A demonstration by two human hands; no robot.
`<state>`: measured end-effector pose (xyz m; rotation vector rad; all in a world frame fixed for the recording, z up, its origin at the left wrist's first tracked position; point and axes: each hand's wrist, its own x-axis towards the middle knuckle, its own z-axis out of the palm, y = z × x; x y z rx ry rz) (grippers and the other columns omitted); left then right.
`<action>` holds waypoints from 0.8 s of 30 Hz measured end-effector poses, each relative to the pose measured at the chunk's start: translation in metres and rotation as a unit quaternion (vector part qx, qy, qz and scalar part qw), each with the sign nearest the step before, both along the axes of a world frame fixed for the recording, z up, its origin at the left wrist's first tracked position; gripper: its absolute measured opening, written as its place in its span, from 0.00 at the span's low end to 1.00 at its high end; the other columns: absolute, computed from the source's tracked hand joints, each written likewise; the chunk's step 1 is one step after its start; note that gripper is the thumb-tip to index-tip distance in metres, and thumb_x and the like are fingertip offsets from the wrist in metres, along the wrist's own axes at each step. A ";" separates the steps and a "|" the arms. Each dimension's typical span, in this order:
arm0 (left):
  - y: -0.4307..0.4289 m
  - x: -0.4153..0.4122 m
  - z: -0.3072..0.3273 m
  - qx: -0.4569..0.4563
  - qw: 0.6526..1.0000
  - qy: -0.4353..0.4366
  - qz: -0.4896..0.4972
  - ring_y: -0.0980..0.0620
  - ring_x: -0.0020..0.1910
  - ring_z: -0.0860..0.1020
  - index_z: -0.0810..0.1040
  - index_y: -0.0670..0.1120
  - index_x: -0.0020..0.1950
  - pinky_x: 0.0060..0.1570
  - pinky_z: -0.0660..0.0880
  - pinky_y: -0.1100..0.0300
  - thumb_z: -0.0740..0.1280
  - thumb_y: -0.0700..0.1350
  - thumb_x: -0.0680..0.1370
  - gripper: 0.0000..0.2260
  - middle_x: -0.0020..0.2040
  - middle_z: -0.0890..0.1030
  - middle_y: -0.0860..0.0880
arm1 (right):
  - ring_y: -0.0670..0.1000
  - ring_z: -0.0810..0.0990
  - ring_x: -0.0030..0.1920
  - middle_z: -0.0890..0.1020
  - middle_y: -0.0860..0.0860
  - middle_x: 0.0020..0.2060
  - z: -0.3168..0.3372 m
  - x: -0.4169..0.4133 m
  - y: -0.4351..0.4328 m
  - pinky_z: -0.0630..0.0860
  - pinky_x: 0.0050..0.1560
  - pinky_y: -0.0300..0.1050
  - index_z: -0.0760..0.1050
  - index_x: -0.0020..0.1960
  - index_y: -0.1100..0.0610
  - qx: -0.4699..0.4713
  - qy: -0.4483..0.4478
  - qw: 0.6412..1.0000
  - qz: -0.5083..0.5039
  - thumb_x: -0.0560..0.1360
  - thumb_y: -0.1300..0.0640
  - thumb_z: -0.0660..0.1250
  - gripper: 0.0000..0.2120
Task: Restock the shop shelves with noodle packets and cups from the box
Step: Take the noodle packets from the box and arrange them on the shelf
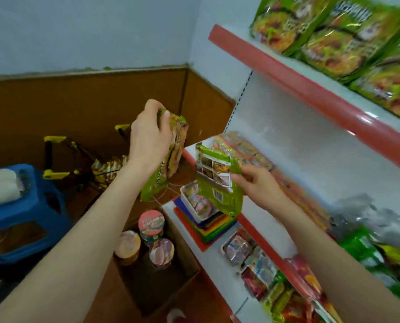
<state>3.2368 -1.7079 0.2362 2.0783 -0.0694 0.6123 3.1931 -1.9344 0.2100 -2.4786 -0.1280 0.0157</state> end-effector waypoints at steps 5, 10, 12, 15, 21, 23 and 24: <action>0.000 0.004 0.048 -0.038 0.999 -0.014 0.013 0.61 0.31 0.68 0.70 0.44 0.53 0.29 0.65 0.69 0.56 0.43 0.81 0.05 0.34 0.70 0.56 | 0.44 0.72 0.28 0.75 0.49 0.28 0.058 0.000 -0.020 0.69 0.28 0.38 0.78 0.41 0.56 0.120 -0.043 0.991 -0.043 0.77 0.60 0.63 0.08; -0.023 0.011 0.088 -0.031 0.999 -0.036 0.014 0.51 0.36 0.72 0.71 0.43 0.54 0.40 0.65 0.59 0.57 0.44 0.81 0.07 0.38 0.73 0.51 | 0.43 0.80 0.32 0.81 0.53 0.36 0.128 0.019 -0.037 0.79 0.37 0.43 0.78 0.51 0.62 0.205 -0.116 0.971 -0.049 0.77 0.61 0.63 0.08; -0.035 0.017 0.102 -0.030 0.998 -0.045 0.004 0.48 0.42 0.74 0.70 0.44 0.53 0.42 0.67 0.57 0.56 0.44 0.81 0.06 0.43 0.75 0.48 | 0.45 0.80 0.33 0.79 0.56 0.36 0.160 0.031 -0.050 0.81 0.39 0.47 0.77 0.49 0.66 0.242 -0.133 0.959 -0.059 0.77 0.60 0.63 0.09; -0.053 0.028 0.127 -0.042 0.997 -0.062 -0.005 0.45 0.50 0.76 0.70 0.42 0.57 0.50 0.72 0.52 0.56 0.44 0.81 0.08 0.47 0.75 0.47 | 0.45 0.80 0.30 0.78 0.56 0.34 0.210 0.043 -0.072 0.81 0.35 0.44 0.76 0.39 0.63 0.253 -0.210 0.942 -0.068 0.77 0.59 0.63 0.10; -0.091 0.040 0.163 -0.035 0.993 -0.109 0.031 0.50 0.45 0.71 0.71 0.41 0.58 0.43 0.63 0.61 0.56 0.43 0.81 0.09 0.46 0.73 0.48 | 0.57 0.82 0.37 0.80 0.68 0.37 0.280 0.071 -0.109 0.80 0.40 0.59 0.75 0.41 0.70 0.151 -0.387 0.904 -0.102 0.72 0.51 0.64 0.20; -0.102 0.044 0.168 -0.028 0.991 -0.126 0.040 0.51 0.45 0.70 0.72 0.40 0.57 0.43 0.63 0.61 0.57 0.43 0.81 0.10 0.45 0.72 0.48 | 0.55 0.75 0.33 0.75 0.62 0.28 0.283 0.079 -0.117 0.78 0.41 0.59 0.73 0.35 0.68 0.087 -0.412 0.900 -0.109 0.72 0.50 0.63 0.20; -0.107 0.046 0.170 -0.021 0.990 -0.133 0.042 0.51 0.45 0.69 0.72 0.40 0.57 0.43 0.62 0.61 0.57 0.43 0.81 0.10 0.45 0.72 0.48 | 0.56 0.74 0.33 0.71 0.60 0.26 0.282 0.082 -0.120 0.77 0.40 0.56 0.71 0.33 0.66 0.067 -0.417 0.900 -0.108 0.73 0.51 0.63 0.19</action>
